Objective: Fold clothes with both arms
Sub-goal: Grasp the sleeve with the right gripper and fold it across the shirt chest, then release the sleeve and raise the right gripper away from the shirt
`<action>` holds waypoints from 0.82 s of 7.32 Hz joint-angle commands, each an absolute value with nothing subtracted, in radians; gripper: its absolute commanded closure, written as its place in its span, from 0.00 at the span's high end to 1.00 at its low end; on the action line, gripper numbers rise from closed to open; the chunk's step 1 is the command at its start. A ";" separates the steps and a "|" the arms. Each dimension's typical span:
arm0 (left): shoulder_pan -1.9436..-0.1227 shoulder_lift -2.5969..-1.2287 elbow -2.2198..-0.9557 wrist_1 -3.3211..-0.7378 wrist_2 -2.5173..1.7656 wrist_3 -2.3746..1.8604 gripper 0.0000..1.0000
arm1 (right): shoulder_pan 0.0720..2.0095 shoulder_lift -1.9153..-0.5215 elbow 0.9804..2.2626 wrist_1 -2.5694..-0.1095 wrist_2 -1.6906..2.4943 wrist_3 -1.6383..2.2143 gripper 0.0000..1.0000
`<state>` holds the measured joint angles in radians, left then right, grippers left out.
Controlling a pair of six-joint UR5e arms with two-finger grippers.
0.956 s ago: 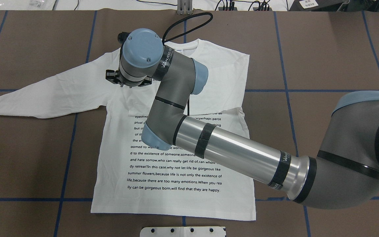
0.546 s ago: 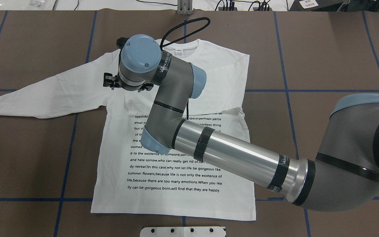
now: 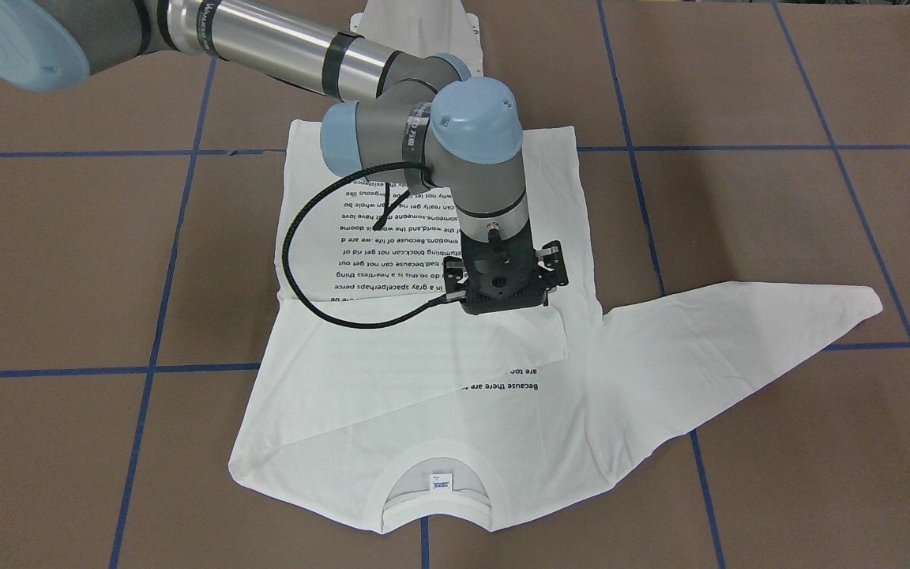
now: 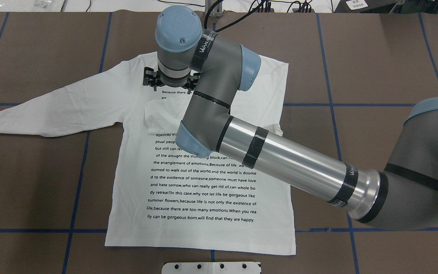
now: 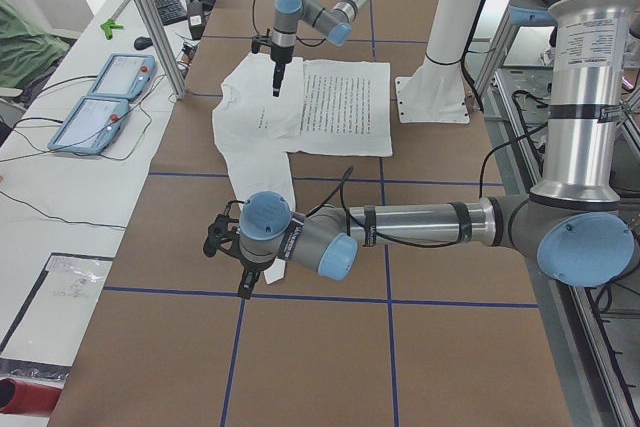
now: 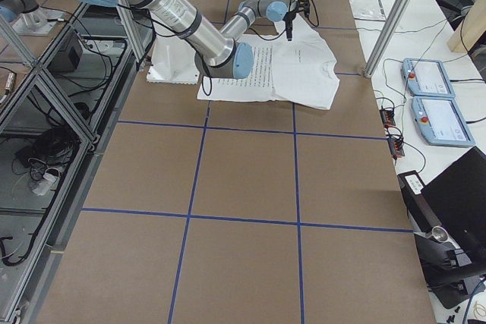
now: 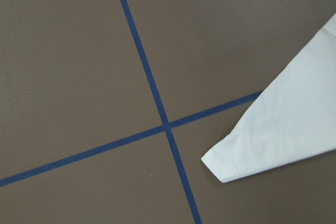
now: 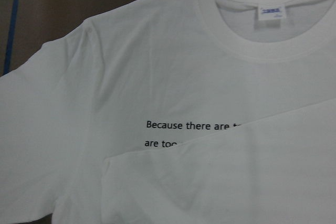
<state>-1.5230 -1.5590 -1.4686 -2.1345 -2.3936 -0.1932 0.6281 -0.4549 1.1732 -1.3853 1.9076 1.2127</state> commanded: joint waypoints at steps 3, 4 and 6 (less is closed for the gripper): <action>-1.301 -1.510 -1.419 -2.467 -2.252 -0.695 1.00 | 0.779 -0.760 1.620 -1.818 2.002 0.923 1.00; -1.214 -1.506 -1.416 -2.515 -2.173 -0.829 0.99 | 0.819 -0.843 1.725 -1.872 2.006 0.837 1.00; -1.126 -1.506 -1.410 -2.519 -2.070 -0.946 0.99 | 0.902 -0.975 1.827 -1.887 2.090 0.709 1.00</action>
